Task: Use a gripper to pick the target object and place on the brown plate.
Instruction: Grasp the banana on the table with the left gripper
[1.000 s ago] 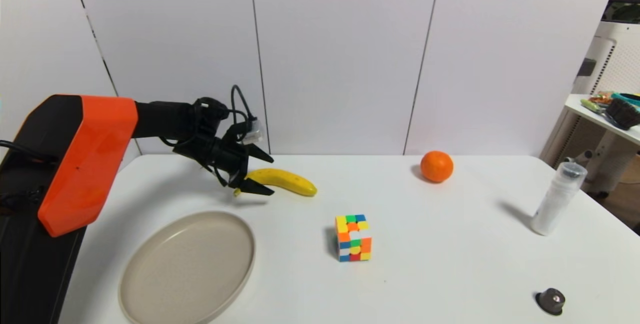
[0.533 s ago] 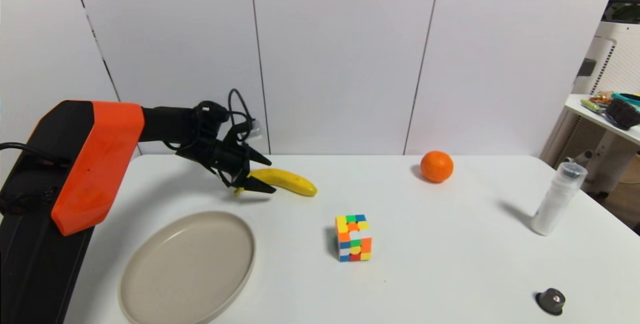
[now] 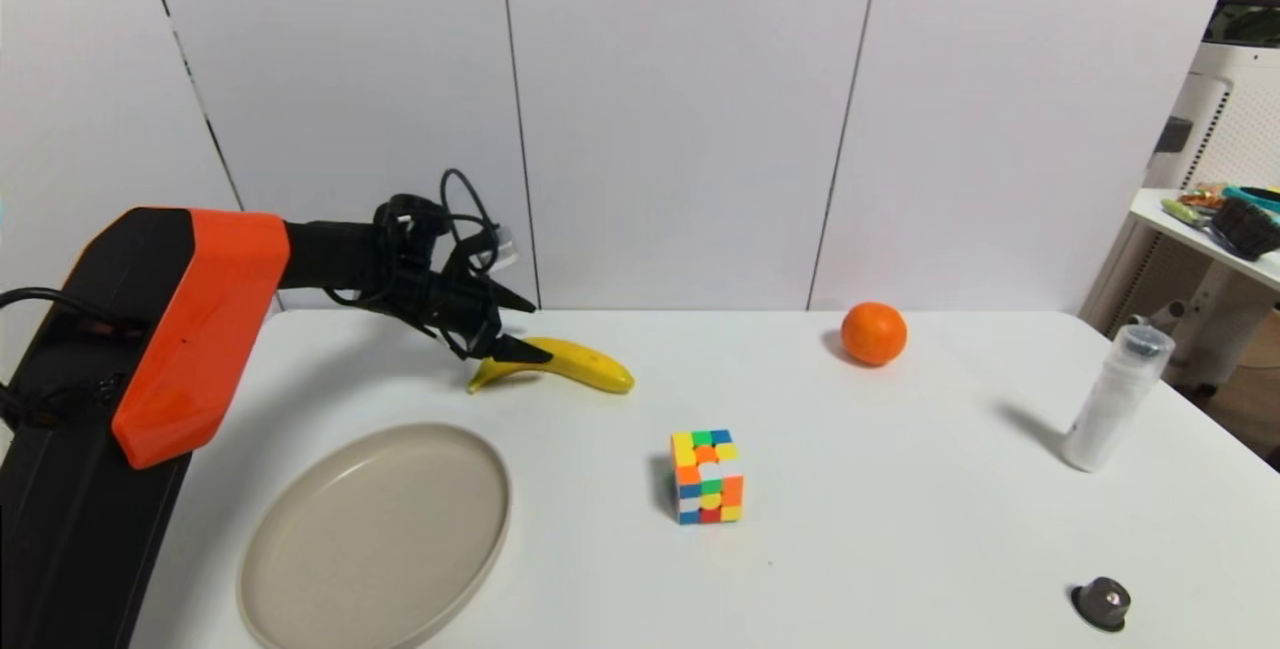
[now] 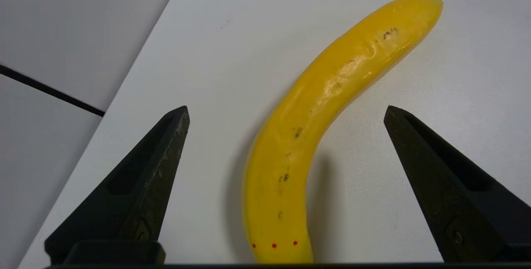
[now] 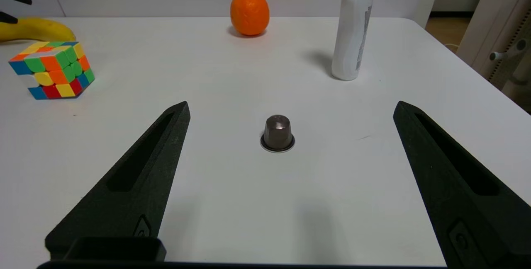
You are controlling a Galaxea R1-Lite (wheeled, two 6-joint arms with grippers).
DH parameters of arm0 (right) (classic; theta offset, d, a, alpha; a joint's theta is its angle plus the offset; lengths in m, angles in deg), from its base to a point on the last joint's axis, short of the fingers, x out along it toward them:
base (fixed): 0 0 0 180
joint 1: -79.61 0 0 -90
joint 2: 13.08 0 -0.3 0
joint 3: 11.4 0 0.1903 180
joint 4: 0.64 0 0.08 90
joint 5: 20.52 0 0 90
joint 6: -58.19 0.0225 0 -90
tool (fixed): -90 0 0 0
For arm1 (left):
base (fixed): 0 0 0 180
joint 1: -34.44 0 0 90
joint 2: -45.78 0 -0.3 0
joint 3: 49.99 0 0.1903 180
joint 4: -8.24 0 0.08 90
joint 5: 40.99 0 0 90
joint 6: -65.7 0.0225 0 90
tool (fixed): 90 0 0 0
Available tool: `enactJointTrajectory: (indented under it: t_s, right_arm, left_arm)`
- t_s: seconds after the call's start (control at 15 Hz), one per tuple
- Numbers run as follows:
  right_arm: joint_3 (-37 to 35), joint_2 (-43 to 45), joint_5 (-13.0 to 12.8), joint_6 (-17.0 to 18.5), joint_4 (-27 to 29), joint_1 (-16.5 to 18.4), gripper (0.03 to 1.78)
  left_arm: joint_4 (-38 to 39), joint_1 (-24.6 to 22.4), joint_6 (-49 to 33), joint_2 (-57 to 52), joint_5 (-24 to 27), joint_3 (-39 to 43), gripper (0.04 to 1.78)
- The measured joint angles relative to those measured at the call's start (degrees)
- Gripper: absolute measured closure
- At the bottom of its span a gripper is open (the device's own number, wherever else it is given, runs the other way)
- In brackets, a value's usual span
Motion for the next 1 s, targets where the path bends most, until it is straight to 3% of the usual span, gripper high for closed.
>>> enactJointTrajectory:
  t_s: [0.8, 1.0]
  right_arm:
    - [0.0, 0.0, 0.02, -0.06, 0.02, -0.02, 0.12]
    - [0.0, 0.0, 0.02, 0.0, 0.05, 0.0, 0.12]
  left_arm:
    - [-0.33, -0.17, 0.39, 2.82, -1.01, 0.41, 0.13]
    - [-0.52, -0.13, 0.49, 3.07, -1.26, 0.45, 0.6]
